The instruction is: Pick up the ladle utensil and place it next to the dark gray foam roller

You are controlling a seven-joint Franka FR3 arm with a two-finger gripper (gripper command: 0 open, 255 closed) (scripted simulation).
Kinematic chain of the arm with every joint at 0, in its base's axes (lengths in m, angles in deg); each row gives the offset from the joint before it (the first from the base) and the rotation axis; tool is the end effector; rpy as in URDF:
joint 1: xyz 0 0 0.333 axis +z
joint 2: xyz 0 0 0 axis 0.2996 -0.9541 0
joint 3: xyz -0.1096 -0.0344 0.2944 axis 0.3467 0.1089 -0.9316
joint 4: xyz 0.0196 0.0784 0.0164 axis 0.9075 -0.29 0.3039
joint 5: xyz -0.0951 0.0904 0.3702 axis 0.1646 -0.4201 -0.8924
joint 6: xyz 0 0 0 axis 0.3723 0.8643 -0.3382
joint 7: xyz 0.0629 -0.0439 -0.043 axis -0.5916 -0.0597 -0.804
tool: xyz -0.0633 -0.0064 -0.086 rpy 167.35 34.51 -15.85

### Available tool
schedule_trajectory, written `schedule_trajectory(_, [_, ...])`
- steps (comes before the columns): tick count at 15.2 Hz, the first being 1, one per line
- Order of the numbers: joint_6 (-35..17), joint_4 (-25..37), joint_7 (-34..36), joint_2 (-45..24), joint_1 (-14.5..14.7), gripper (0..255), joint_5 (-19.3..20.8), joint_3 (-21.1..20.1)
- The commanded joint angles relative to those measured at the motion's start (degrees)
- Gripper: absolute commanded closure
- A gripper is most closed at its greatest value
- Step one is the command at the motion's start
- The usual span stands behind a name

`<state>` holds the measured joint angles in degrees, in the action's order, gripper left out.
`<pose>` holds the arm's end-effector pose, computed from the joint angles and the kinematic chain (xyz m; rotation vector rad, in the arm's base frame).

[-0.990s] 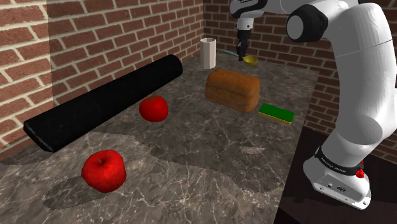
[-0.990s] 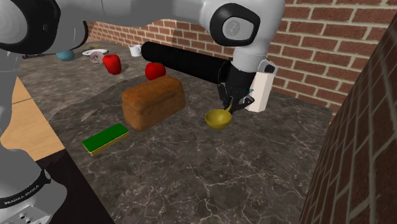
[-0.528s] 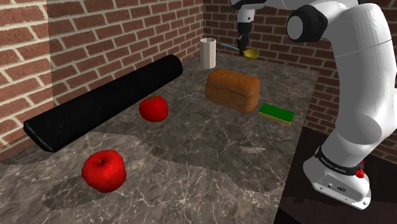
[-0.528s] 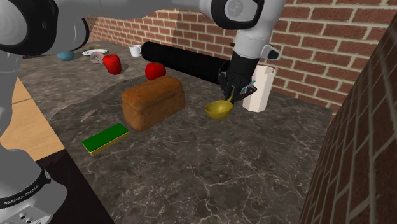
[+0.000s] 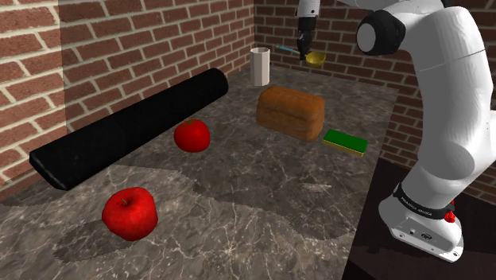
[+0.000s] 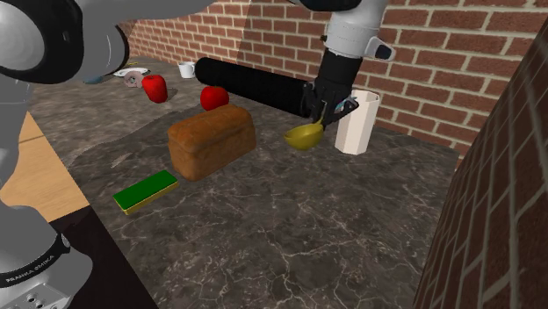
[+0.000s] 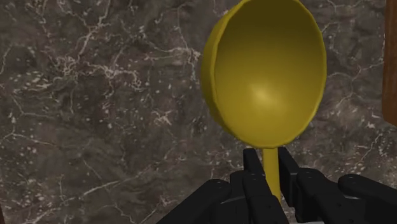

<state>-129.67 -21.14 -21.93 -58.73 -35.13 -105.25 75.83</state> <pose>0.6271 -0.3270 0.5003 -2.9685 -0.1650 0.1337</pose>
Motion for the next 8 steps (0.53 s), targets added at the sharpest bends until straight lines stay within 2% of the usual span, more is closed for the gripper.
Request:
schedule_trajectory(1, [2.1,2.8,0.2,-0.7,-0.6,255,-0.2,-0.1])
schedule_trajectory(5, [7.3,11.2,1.1,-3.6,-2.3,255,-0.9,-0.6])
schedule_trajectory(7, [11.1,18.1,1.9,-6.5,-3.8,255,-1.6,-1.1])
schedule_trajectory(8, [15.0,27.5,5.4,-10.6,-10.0,255,7.9,-15.8])
